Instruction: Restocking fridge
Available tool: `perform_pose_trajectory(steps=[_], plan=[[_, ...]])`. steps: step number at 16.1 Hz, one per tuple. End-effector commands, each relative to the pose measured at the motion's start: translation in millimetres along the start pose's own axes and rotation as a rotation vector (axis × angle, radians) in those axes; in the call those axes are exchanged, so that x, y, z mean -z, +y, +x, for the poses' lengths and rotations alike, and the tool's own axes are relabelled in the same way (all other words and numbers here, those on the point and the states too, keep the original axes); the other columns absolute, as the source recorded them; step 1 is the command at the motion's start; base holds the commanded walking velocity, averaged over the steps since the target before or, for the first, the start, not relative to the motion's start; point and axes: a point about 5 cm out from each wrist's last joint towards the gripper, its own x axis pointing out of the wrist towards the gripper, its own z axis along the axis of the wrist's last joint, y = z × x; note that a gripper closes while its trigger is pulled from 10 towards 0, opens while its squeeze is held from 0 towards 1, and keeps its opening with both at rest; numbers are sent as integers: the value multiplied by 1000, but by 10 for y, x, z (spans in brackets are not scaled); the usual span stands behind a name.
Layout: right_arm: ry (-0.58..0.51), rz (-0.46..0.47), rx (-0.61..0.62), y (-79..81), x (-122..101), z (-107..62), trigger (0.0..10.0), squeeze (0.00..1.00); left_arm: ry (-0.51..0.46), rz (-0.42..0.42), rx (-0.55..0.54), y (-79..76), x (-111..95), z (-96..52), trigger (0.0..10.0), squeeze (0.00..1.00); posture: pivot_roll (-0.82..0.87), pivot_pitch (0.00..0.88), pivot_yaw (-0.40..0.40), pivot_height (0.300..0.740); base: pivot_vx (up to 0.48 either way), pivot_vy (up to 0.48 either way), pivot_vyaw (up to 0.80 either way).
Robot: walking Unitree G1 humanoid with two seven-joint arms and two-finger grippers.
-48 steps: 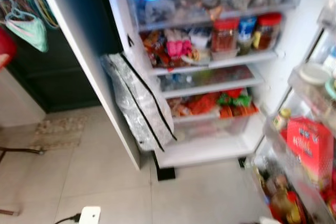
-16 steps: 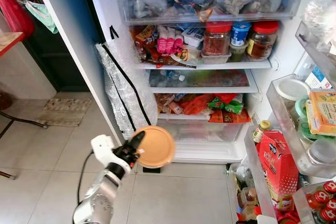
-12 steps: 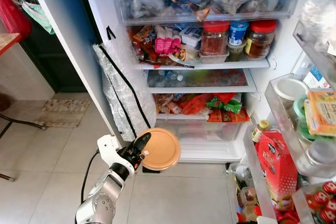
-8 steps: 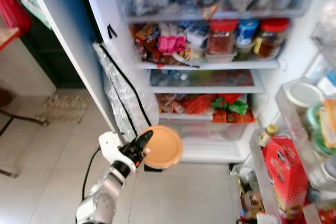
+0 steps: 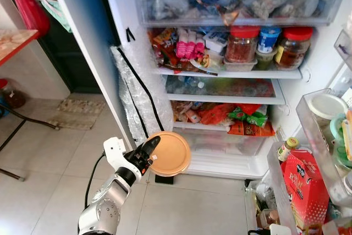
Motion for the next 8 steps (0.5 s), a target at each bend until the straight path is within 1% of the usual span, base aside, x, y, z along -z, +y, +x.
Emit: perform_pose_trajectory(steps=[1, 2, 8], plan=[[21, 2, 3, 5, 56, -11, 10000, 0, -6, 7, 5, -25, -21, 15, 10000, 0, -38, 63, 59, 740, 0, 0, 0], [22, 2, 3, 5, 56, -11, 10000, 0, -5, 8, 6, -27, -21, 17, 10000, 0, -38, 63, 59, 740, 0, 0, 0], [24, 0, 4, 3, 57, -10, 10000, 0, 0, 12, 3, -28, -18, 25, 10000, 0, -40, 61, 60, 740, 268, 0, 0]])
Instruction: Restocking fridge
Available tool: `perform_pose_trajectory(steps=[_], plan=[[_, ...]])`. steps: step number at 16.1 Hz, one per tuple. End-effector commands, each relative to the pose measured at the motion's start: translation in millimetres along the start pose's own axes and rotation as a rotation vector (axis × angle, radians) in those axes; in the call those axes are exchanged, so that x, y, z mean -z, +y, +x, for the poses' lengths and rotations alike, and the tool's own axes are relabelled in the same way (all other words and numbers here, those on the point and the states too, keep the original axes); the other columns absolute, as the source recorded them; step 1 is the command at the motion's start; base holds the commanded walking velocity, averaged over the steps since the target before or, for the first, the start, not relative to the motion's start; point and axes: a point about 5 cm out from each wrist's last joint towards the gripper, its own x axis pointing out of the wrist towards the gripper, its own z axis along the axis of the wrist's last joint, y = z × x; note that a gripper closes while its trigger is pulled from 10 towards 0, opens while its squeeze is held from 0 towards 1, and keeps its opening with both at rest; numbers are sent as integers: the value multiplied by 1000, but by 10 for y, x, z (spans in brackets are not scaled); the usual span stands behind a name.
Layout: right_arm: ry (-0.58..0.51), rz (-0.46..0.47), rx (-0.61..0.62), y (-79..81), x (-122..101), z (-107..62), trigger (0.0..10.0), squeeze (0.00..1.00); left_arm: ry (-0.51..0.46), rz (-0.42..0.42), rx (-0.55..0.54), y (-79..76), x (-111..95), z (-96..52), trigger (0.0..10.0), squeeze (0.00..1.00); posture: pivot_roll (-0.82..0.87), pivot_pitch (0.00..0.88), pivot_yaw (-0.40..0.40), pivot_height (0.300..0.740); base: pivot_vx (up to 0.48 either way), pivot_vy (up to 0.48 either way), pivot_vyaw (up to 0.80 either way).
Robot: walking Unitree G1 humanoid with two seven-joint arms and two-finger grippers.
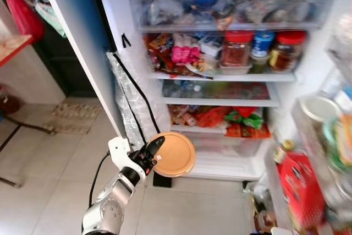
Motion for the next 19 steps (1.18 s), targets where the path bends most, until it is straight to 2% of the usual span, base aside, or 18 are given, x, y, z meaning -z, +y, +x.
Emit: perform_pose_trajectory(steps=[1, 9, 13, 19], plan=[[9, 1, -7, 32, 9, 0, 10000, 0, -8, 14, -12, 14, -42, 0, 10000, 0, -40, 62, 59, 740, 285, 0, 0], [11, 1, -6, 34, 8, 1, 10000, 0, 17, 25, 11, -14, -15, 13, 10000, 0, -39, 61, 62, 740, 288, 0, 0], [1, 9, -12, 41, 1, 0, 10000, 0, 73, 6, 42, -40, 81, -7, 10000, 0, -38, 62, 63, 740, 0, 0, 0], [1, -3, -9, 31, -2, 1, 10000, 0, 73, -16, 51, -45, 87, 15, 10000, 0, -42, 56, 62, 740, 0, 0, 0]])
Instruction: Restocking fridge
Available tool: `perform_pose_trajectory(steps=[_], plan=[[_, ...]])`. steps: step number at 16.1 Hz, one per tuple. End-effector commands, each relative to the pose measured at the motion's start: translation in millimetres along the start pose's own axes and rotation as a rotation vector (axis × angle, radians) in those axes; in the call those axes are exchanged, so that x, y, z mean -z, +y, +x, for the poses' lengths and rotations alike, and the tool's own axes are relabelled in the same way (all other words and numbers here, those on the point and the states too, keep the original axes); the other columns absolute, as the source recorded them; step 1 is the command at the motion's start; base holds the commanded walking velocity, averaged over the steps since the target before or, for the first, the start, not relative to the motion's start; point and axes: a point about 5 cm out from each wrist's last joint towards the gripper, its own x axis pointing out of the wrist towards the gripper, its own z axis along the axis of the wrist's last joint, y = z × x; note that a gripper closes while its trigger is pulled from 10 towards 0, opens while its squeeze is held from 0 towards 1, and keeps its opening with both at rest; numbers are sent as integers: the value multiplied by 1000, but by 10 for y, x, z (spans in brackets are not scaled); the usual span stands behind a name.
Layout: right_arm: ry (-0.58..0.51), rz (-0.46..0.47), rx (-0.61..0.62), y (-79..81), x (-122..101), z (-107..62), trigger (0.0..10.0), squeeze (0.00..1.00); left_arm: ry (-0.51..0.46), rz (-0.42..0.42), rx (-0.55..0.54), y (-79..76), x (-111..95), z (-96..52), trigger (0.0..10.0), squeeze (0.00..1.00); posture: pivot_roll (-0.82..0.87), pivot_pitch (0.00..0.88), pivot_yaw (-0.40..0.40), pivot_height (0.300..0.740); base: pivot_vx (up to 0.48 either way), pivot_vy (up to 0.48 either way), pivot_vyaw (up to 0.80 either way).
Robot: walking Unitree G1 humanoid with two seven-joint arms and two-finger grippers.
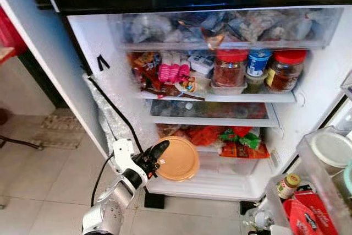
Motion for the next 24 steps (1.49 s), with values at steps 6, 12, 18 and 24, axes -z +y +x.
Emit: perform_pose_trajectory(steps=[6, 12, 18, 24], plan=[[6, 6, 11, 11, 40, -10, 10000, 0, 3, -14, 35, -65, 8, 63, 10000, 0, -51, 43, 63, 740, 0, 0, 0], [16, -6, 0, 14, 42, -8, 10000, 0, -6, -11, 37, -77, -17, 62, 10000, 0, -40, 66, 63, 677, 0, 0, 0], [5, -5, -9, 29, 27, -6, 10000, 0, -14, 10, 35, -88, -42, 79, 10000, 0, -40, 66, 65, 647, 0, 0, 0], [7, -1, -10, 27, 30, -7, 10000, 0, -30, 1, 39, -97, -77, 96, 10000, 0, -40, 65, 66, 647, 0, 0, 0]])
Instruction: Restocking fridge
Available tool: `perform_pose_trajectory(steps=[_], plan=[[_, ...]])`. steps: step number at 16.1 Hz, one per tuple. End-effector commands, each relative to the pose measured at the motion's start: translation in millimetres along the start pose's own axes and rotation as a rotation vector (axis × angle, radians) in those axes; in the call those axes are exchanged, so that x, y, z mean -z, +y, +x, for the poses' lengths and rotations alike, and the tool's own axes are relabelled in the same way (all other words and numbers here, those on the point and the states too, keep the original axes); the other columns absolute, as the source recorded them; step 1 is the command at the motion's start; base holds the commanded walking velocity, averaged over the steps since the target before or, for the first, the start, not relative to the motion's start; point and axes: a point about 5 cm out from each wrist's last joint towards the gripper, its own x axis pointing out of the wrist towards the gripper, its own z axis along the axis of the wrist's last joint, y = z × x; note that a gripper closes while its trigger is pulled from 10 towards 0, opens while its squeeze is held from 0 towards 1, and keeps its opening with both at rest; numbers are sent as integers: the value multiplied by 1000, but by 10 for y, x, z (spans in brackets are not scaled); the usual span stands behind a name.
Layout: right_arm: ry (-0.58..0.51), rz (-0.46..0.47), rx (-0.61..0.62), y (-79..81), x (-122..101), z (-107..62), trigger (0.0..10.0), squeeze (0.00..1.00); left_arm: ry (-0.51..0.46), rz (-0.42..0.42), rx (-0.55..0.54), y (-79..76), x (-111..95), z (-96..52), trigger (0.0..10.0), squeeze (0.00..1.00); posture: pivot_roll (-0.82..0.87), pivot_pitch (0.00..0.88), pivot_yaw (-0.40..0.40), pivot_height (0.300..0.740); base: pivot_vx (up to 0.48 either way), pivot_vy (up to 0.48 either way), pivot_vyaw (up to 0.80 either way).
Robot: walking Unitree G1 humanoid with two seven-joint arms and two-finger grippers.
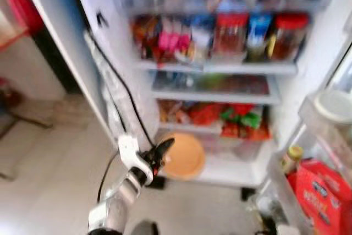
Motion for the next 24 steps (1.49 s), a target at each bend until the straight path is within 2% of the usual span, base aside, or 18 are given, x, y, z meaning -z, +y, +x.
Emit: perform_pose_trajectory(steps=[1, 8, 24], plan=[[25, 2, -45, 151, 67, -15, 10000, 0, -32, 15, 12, -23, -98, 27, 10000, 0, -40, 66, 64, 647, 0, 0, 0], [24, 4, -42, 148, 70, -16, 10000, 0, -39, 17, 22, -41, -125, 82, 10000, 0, -43, 65, 64, 647, 0, 0, 0], [9, 24, -46, 163, 56, -16, 10000, 0, -42, 23, 31, -44, -140, 105, 10000, 0, -42, 62, 66, 647, 0, 0, -52]])
